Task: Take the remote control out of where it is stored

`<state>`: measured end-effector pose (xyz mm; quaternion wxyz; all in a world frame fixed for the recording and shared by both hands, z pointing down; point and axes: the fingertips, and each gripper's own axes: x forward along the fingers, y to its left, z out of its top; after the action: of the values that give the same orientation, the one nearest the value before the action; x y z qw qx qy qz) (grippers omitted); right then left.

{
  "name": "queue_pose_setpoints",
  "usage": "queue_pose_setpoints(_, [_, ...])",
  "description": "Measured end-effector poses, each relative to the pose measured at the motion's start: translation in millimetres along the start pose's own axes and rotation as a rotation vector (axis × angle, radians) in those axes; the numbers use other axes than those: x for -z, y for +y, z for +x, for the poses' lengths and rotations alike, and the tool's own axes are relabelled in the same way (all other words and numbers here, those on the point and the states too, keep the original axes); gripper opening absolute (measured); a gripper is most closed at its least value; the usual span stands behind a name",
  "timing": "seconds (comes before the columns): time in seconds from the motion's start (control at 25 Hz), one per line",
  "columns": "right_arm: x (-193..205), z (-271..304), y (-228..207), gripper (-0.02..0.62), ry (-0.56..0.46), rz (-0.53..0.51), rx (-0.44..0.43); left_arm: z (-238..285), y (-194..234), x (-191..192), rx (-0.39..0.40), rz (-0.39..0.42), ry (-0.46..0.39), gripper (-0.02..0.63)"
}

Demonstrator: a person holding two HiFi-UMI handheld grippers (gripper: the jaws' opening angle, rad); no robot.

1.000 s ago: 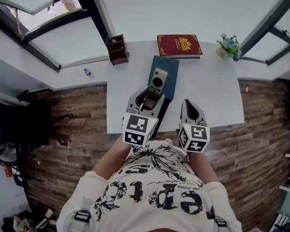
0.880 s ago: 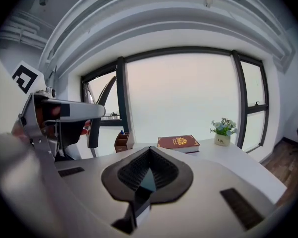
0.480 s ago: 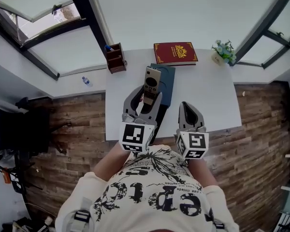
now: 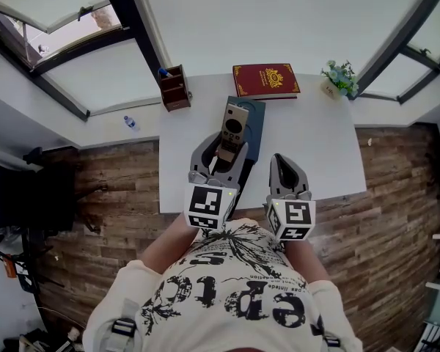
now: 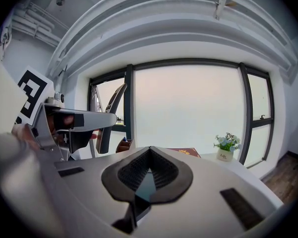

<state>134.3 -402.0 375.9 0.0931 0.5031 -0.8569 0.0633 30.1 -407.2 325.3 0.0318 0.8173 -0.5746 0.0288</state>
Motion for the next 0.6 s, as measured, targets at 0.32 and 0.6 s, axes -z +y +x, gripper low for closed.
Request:
queue_pose_setpoints(0.32, [6.4, 4.8, -3.5, 0.002, 0.023, 0.021, 0.01, 3.5, -2.1, 13.4, -0.001, -0.022, 0.042, 0.21])
queue_pose_setpoints(0.6, [5.0, 9.2, -3.0, 0.003, 0.019, 0.024, 0.001, 7.7, -2.3, 16.6, 0.002, -0.019, 0.056, 0.21])
